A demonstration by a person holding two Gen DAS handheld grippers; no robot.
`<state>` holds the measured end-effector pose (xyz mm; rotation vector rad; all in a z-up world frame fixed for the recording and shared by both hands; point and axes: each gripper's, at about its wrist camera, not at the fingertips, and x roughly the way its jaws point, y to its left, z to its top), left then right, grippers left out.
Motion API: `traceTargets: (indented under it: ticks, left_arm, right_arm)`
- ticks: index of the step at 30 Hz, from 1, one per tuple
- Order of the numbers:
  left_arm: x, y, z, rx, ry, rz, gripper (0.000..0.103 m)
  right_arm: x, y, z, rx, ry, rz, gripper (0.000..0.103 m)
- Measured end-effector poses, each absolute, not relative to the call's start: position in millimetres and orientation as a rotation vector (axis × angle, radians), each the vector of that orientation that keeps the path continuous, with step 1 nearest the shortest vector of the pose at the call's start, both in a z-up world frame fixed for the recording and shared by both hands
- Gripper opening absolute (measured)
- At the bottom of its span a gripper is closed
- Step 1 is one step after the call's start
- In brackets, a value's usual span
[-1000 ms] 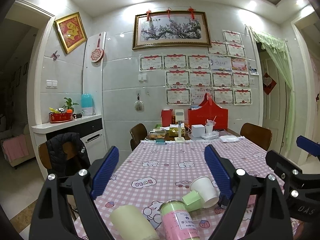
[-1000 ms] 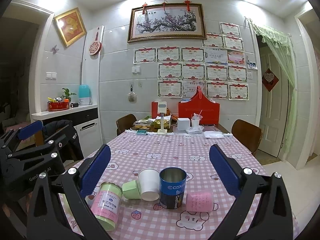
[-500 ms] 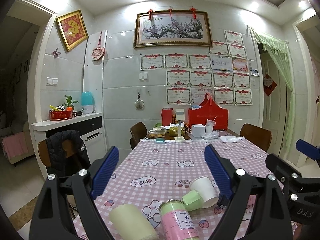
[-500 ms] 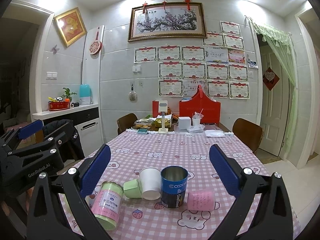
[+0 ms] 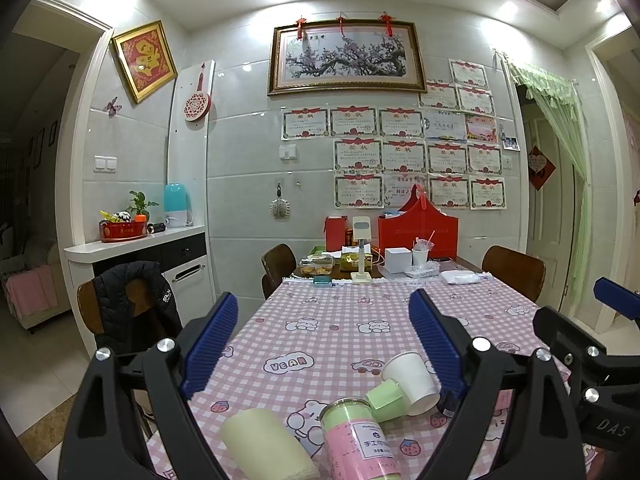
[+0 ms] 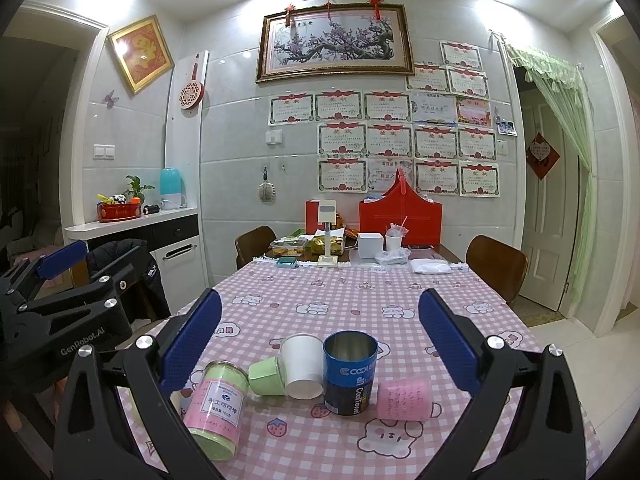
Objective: Flip cup upside down
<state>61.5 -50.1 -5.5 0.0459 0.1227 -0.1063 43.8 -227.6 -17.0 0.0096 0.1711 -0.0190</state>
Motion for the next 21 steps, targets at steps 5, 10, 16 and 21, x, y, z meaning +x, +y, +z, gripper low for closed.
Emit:
traceTargets:
  ticks: [5,10,16,21]
  left_arm:
    - [61.6,-49.6,-5.5,0.045,0.123,-0.106,0.086]
    - [61.5,-49.2,-5.8,0.046,0.121,-0.106,0.086]
    - [61.4,-49.3,-5.8,0.045,0.12,-0.106,0.086]
    - [61.6,-49.4,-5.5,0.05,0.123,-0.106,0.086]
  right_arm:
    - [44.2,-228.1,-17.0,0.012,0.171,-0.017,0.095]
    - [44.4,-226.9,-17.0,0.012,0.171,-0.017,0.095]
    - [44.5,-227.1,-17.2,0.014,0.172,-0.014,0.095]
    - [45.5,-223.3,-15.8,0.011,0.169,-0.012,0.095]
